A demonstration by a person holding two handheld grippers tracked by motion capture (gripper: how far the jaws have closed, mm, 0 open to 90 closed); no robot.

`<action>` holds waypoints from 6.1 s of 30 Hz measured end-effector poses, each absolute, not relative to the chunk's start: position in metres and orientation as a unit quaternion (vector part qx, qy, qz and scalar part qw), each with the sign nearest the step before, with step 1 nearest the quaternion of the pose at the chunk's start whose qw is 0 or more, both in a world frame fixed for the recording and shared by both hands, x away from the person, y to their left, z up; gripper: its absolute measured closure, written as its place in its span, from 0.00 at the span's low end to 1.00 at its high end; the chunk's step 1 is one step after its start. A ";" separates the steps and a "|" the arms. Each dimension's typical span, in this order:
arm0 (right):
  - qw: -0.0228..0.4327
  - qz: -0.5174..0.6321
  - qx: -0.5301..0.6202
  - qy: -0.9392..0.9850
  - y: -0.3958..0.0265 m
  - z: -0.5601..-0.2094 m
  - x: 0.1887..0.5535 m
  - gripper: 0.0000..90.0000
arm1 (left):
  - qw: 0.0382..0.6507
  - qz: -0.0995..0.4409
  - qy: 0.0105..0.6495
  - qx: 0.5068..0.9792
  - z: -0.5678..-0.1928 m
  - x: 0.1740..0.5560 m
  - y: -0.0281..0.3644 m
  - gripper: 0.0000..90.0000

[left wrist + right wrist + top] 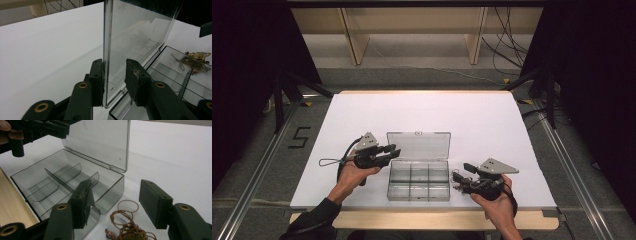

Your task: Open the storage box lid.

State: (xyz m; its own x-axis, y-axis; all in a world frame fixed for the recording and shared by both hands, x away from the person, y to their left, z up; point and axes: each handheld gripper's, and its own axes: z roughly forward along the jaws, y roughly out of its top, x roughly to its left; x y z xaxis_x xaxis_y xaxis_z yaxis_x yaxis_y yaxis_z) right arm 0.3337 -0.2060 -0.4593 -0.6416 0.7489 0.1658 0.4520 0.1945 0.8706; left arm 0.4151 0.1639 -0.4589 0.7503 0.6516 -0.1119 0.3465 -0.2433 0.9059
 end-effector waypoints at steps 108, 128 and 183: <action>0.142 0.501 0.391 0.759 -0.223 -0.471 0.318 0.46 | 0.508 0.068 0.412 0.753 -0.486 0.430 0.175 0.71; 0.141 0.502 0.392 0.758 -0.224 -0.470 0.319 0.45 | 0.501 0.079 0.417 0.754 -0.477 0.421 0.175 0.63; 0.133 0.447 0.451 0.761 -0.232 -0.487 0.327 0.40 | 0.469 0.064 0.382 0.794 -0.468 0.302 0.192 0.38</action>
